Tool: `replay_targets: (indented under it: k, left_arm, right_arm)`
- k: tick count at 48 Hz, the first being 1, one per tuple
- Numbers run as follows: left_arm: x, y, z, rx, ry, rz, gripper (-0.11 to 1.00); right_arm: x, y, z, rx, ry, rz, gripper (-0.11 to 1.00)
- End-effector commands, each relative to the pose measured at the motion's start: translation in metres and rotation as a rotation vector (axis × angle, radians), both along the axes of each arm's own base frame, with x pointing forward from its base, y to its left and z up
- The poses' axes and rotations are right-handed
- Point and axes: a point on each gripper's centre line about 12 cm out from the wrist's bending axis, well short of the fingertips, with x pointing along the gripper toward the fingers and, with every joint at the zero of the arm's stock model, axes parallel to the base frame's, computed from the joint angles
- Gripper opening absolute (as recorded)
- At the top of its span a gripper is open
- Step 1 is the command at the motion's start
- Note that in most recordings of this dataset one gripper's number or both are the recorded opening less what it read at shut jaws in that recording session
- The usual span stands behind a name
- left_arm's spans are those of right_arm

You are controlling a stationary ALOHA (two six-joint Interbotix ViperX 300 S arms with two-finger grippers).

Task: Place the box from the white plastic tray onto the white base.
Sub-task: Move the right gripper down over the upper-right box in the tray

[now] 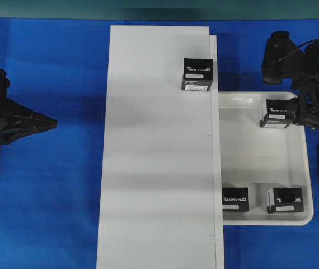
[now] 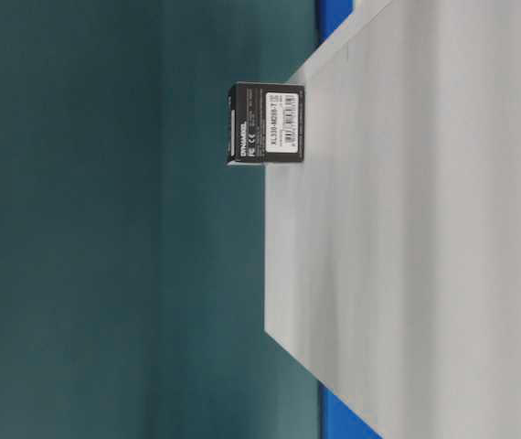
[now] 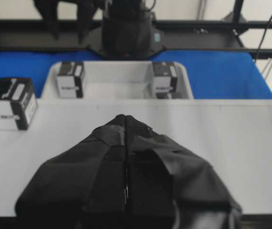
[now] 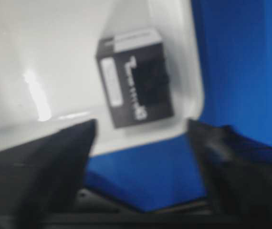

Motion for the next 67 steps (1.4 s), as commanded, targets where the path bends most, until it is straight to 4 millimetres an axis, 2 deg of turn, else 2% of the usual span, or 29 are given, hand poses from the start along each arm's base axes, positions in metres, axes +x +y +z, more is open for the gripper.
replay_targets:
  k: [1, 3, 6, 35, 52, 67]
  left_arm:
    - [0.001, 0.001, 0.013, -0.001, -0.034, 0.003, -0.07]
    - [0.002, 0.001, 0.014, -0.001, -0.035, 0.003, -0.07]
    - [0.002, 0.001, 0.014, 0.000, -0.035, 0.003, -0.07]
    - [0.003, 0.001, 0.012, 0.000, -0.029, 0.004, -0.07]
    - [0.003, 0.001, 0.012, 0.000, -0.029, 0.004, -0.07]
    - [0.003, 0.001, 0.012, 0.000, -0.029, 0.004, -0.07]
  right_arm:
    - [0.006, -0.004, -0.004, -0.006, -0.009, 0.019, 0.91]
    - [0.008, -0.006, -0.005, -0.013, -0.018, 0.030, 0.97]
    - [0.011, -0.007, -0.006, -0.025, -0.030, 0.042, 1.00]
    - [0.004, -0.003, -0.039, 0.011, 0.029, 0.098, 1.00]
    - [0.003, -0.008, -0.071, 0.017, 0.057, 0.112, 1.00]
    - [0.004, -0.012, -0.081, 0.022, 0.065, 0.101, 1.00]
